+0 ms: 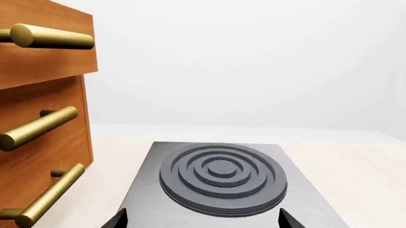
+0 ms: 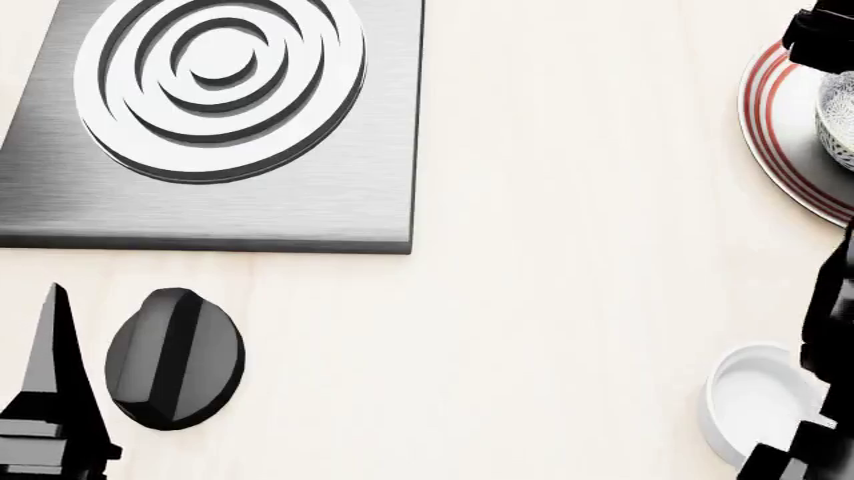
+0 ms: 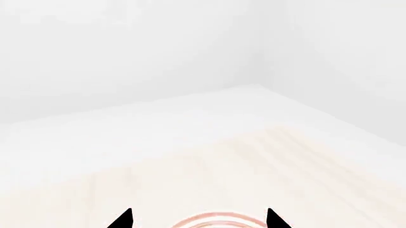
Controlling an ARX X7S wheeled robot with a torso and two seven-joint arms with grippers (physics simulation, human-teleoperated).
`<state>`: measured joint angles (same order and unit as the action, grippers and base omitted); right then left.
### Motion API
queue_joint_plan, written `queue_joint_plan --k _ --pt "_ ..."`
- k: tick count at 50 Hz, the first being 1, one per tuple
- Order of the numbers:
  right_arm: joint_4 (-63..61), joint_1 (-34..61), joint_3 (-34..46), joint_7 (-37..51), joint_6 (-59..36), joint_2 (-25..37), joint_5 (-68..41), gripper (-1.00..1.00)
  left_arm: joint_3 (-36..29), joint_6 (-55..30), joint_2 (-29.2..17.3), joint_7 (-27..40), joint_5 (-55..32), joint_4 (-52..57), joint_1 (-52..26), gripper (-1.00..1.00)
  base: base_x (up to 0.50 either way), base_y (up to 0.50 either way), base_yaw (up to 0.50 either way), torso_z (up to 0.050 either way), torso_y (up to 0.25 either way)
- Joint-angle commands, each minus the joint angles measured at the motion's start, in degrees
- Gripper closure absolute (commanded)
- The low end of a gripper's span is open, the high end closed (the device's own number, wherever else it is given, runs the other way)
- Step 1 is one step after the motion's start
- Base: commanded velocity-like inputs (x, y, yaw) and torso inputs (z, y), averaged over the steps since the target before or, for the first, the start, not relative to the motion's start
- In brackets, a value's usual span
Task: Pick the akita bowl next to the ramekin and place it on the plate.
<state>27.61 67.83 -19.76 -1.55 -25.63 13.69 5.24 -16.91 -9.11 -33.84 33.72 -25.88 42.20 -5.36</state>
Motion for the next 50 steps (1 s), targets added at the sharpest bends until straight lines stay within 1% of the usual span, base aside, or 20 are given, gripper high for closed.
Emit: queue_joint_plan --k 1,2,5,7,12,21,29,30,40,50 --pt "-19.3 -12.4 0.4 -3.1 1.1 -5.4 1.4 -1.0 1.0 -0.9 1.4 -1.3 0.4 0.3 -0.5 -1.0 0.0 0.0 0.0 0.0 0.0" --pt "-19.6 -12.9 0.3 -3.1 1.4 -5.6 1.1 -1.0 1.1 -0.9 1.4 -1.2 0.4 0.3 -0.5 -1.0 0.0 0.0 0.0 0.0 0.0" --pt "-20.2 -16.0 0.8 -4.2 7.8 -5.9 0.2 -1.0 1.4 -1.1 1.2 -1.0 0.1 0.8 -0.6 -1.0 0.0 0.0 0.0 0.0 0.0" --pt "-20.8 -16.9 0.2 -4.5 8.1 -6.4 -0.8 -1.0 1.5 -1.3 1.1 -0.9 -0.1 1.1 -0.7 -1.0 0.0 0.0 0.0 0.0 0.0" --pt "-22.0 -21.2 1.8 -3.5 14.1 -6.4 1.1 -1.0 1.6 -1.5 0.9 -0.7 -0.4 1.7 -0.7 -1.0 0.0 0.0 0.0 0.0 0.0" --pt "-22.8 -28.4 4.2 -3.7 25.8 -7.3 1.0 -1.0 1.3 -1.1 1.0 -0.4 0.5 1.9 -0.3 -1.0 0.0 0.0 0.0 0.0 0.0" --pt "-25.4 -33.0 6.8 -3.1 28.6 -7.8 2.9 -1.0 1.0 -0.6 1.2 -0.5 0.9 1.4 -0.1 -1.0 0.0 0.0 0.0 0.0 0.0" --pt "-25.6 -34.0 7.8 -3.1 30.1 -7.5 4.0 -1.0 1.1 -0.6 1.2 -0.5 0.8 1.4 -0.1 -1.0 0.0 0.0 0.0 0.0 0.0" --pt "-29.4 -39.2 9.4 -1.5 33.0 -7.7 5.5 -1.0 0.6 -0.7 1.4 -0.3 1.1 1.5 -0.2 -1.0 0.0 0.0 0.0 0.0 0.0" --pt "-34.0 -43.2 10.2 -0.8 33.5 -8.7 3.8 -1.0 0.0 -1.0 1.7 0.0 1.3 2.2 -0.3 -1.0 0.0 0.0 0.0 0.0 0.0"
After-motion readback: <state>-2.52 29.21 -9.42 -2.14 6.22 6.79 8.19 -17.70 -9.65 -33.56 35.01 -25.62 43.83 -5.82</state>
